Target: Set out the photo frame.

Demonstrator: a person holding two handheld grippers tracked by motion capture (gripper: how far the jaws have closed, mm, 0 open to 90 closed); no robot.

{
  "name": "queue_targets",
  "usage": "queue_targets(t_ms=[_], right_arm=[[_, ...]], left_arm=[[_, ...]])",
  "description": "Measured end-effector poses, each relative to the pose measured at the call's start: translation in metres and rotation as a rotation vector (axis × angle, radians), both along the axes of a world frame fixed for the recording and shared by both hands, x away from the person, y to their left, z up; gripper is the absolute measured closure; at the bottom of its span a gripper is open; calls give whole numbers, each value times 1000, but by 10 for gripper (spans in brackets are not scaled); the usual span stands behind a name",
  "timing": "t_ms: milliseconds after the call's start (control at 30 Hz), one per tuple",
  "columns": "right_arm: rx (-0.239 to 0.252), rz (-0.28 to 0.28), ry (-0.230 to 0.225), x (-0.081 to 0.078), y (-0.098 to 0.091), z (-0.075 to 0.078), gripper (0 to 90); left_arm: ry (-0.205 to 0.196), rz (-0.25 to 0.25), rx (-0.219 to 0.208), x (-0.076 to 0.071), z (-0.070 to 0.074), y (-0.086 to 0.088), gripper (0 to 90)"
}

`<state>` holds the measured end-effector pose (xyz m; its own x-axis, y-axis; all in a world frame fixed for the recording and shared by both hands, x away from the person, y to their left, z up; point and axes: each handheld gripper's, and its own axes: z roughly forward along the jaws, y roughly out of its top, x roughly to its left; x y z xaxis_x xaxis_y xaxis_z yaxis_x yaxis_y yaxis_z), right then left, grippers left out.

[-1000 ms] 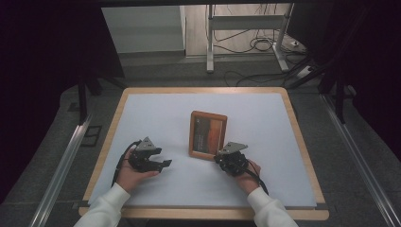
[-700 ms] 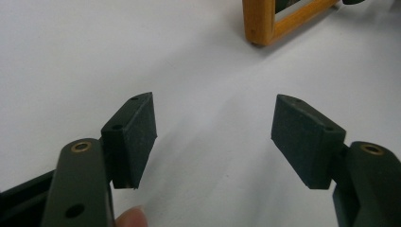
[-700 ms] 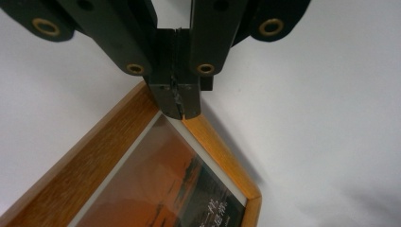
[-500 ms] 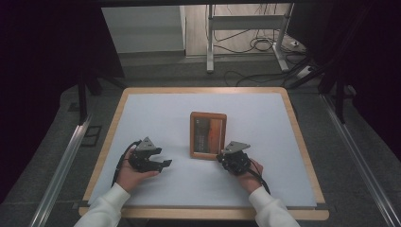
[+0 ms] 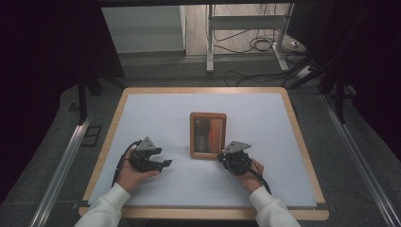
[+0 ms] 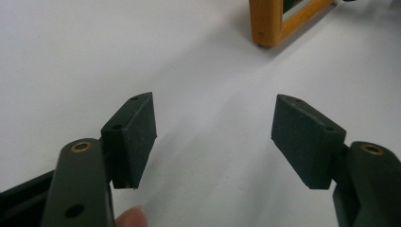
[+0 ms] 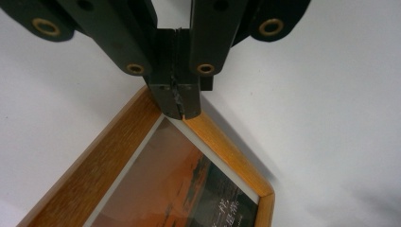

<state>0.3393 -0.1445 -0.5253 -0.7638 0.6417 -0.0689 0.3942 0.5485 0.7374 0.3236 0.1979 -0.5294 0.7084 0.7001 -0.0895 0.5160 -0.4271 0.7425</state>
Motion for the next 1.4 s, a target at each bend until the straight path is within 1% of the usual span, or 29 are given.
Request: queue_targets(t_ms=[67, 167, 233, 400, 433, 533, 600, 667, 733, 800, 900, 967, 1000, 1100, 1167, 1267, 1400], right_arm=[[15, 7, -5, -1, -1, 2, 900], [38, 4, -20, -4, -6, 9, 900], [59, -4, -16, -6, -11, 13, 900], [90, -17, -14, -13, -27, 18, 899], [99, -19, -10, -14, -30, 19, 884], [125, -13, 0, -19, -42, 23, 748], [143, -23, -3, -22, -48, 24, 605], [180, -31, 9, -24, -55, 25, 505], [192, -60, 5, -27, -62, 26, 425], [206, -90, 1, -29, -70, 26, 368], [209, -128, 4, -33, -84, 23, 313], [189, -145, 7, -36, -94, 20, 288], [177, -159, 0, -38, -99, 18, 277], [177, -207, -7, -44, -115, 14, 260], [174, -229, -9, -48, -123, 12, 257], [162, -244, -14, -47, -130, 9, 252], [177, -263, -19, -41, -133, 10, 245]], left_arm=[[0, 1, -1, 0, 0, 0, 310], [-1, 3, -1, 0, 0, 1, 310], [-3, 6, -3, 0, 1, 1, 309], [-7, 8, -4, -2, 2, 0, 309], [-9, 6, -3, -3, 3, 0, 309], [-12, 2, 0, -5, 3, 0, 309], [-14, 6, -7, -6, 4, 1, 309], [-15, 11, -14, -8, 5, 3, 309], [-19, 9, -14, -9, 5, 3, 309], [-20, 6, -10, -10, 5, 2, 310], [-21, 5, -2, -10, 4, 1, 309], [-22, 9, -3, -11, 5, 2, 310], [-22, 11, -5, -11, 5, 2, 310], [-26, 15, -3, -14, 5, 2, 311], [-30, 13, 4, -15, 5, 2, 311], [-30, 15, 2, -15, 5, 1, 312], [-33, 14, 4, -15, 5, 0, 312]])
